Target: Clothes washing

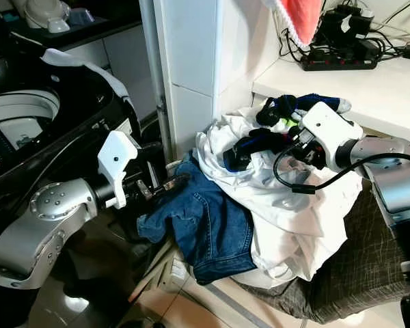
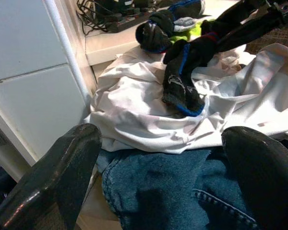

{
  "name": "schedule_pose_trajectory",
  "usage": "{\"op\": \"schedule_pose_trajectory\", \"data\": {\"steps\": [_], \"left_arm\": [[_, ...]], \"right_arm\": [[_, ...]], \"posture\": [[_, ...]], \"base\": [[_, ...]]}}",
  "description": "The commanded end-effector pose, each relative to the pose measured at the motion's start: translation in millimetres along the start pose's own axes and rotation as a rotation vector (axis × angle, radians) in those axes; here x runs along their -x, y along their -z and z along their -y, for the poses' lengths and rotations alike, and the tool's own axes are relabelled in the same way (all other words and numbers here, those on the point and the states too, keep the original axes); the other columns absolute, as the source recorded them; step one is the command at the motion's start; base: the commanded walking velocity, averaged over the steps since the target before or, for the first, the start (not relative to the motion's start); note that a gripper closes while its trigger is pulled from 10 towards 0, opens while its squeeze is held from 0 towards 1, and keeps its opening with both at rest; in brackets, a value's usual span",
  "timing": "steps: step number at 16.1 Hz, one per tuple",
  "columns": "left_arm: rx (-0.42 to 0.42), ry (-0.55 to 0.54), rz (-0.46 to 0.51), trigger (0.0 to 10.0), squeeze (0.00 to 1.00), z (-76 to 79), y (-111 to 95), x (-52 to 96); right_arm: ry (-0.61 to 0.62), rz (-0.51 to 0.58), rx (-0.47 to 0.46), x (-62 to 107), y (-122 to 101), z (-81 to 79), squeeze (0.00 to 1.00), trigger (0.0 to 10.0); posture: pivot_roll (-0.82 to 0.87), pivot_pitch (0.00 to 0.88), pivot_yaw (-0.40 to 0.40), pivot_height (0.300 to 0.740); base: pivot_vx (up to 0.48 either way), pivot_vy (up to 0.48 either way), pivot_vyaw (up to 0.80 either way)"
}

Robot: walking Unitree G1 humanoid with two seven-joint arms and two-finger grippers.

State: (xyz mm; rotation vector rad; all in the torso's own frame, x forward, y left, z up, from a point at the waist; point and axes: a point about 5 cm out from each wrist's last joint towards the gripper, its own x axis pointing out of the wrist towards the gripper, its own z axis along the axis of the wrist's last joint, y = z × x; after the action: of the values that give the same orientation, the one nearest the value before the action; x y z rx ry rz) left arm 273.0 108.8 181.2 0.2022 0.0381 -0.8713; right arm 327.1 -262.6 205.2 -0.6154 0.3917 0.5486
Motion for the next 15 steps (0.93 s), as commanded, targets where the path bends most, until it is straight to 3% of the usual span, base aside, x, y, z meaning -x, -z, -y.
{"op": "schedule_pose_trajectory", "data": {"steps": [1, 5, 9, 12, 13, 15], "left_arm": [[-0.015, 0.001, -0.003, 10.0, 0.00, -0.2, 0.0, -3.0], [-0.020, -0.046, 0.017, 10.0, 0.00, -5.4, -2.6, -4.1], [0.012, -0.215, 0.087, 10.0, 0.00, -21.9, -11.0, -4.2], [-0.040, -0.281, 0.227, 10.0, 0.00, -33.2, -41.7, -10.0], [-0.023, -0.275, 0.290, 10.0, 1.00, -34.7, -55.3, -13.8], [0.012, -0.216, 0.382, 10.0, 1.00, -31.5, -74.3, -19.1]], "right_arm": [[0.002, 0.015, 0.012, -1.5, -4.9, 2.4, 0.00, 0.0], [0.059, 0.079, 0.011, 5.2, -14.9, 9.4, 0.00, 0.0], [0.136, 0.338, -0.180, 21.0, -39.3, 14.6, 0.00, 0.0], [0.182, 0.585, -0.350, 35.6, -65.3, 13.6, 0.00, 0.0], [0.157, 0.645, -0.387, 36.6, -73.8, 7.0, 0.00, 0.0], [0.104, 0.699, -0.410, 34.5, -84.1, -4.7, 0.00, 0.0]], "posture": [[0.01, 0.000, 0.041, 0.740], [0.01, 0.000, 0.042, 0.740], [0.01, 0.000, 0.051, 0.740], [-0.01, 0.000, 0.068, 0.740], [-0.01, 0.000, 0.070, 0.740], [-0.01, 0.000, 0.074, 0.740]], "base": [[0.000, 0.000, 0.00], [0.000, 0.000, 0.00], [0.000, 0.000, 0.00], [0.000, 0.000, 0.00], [0.000, 0.000, 0.00], [0.000, 0.000, 0.00]]}}
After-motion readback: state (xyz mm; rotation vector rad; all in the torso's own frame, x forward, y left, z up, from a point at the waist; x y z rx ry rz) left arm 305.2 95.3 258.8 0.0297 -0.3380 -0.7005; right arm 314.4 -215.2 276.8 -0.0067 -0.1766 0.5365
